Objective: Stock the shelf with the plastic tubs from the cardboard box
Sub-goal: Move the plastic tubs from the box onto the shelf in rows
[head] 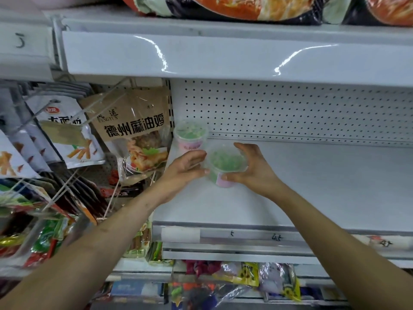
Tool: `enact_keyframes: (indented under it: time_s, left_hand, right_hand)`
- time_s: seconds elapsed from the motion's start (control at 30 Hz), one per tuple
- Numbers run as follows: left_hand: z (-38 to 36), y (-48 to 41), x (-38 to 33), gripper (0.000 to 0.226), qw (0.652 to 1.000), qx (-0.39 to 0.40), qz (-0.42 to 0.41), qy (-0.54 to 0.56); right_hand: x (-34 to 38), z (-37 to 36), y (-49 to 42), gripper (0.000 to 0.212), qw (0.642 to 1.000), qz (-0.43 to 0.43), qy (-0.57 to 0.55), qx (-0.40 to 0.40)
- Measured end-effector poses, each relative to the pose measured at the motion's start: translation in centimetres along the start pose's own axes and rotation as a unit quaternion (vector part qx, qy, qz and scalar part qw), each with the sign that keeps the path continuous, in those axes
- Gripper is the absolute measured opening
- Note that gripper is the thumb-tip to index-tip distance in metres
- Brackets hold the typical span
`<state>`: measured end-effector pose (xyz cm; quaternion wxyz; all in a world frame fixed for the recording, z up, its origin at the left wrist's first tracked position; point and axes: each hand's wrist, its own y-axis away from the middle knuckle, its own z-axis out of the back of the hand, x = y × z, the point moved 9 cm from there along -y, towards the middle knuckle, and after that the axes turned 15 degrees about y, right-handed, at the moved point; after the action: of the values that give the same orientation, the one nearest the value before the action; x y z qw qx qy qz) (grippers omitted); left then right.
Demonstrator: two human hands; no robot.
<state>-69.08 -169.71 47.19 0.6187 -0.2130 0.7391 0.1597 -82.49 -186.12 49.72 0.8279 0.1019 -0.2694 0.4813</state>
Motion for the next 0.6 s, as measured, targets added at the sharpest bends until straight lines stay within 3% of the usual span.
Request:
enact_keyframes:
  time_s: [0.17,0.27,0.43,0.6]
  left_hand:
    - [1.1,-0.1,-1.5,0.056,0.998,-0.025,-0.042,-0.040]
    - [2.3,-0.4,-2.9,0.049,0.993,-0.042,-0.076,-0.079]
    - [4.2,-1.1,-5.5,0.047,0.977,-0.066,-0.108,-0.171]
    - [5.6,-2.2,-6.2,0.044,0.937,-0.086,-0.148,-0.306]
  right_hand:
    - [0.6,-0.3,-0.4,0.105,0.999,0.003,0.030,-0.011]
    - [0.0,0.0,-0.9,0.108,0.999,0.012,-0.006,0.035]
    - [-0.2,0.3,-1.1,0.094,0.990,0.041,-0.045,0.126]
    - [-0.3,0.6,-1.5,0.083,0.996,0.042,-0.028,0.072]
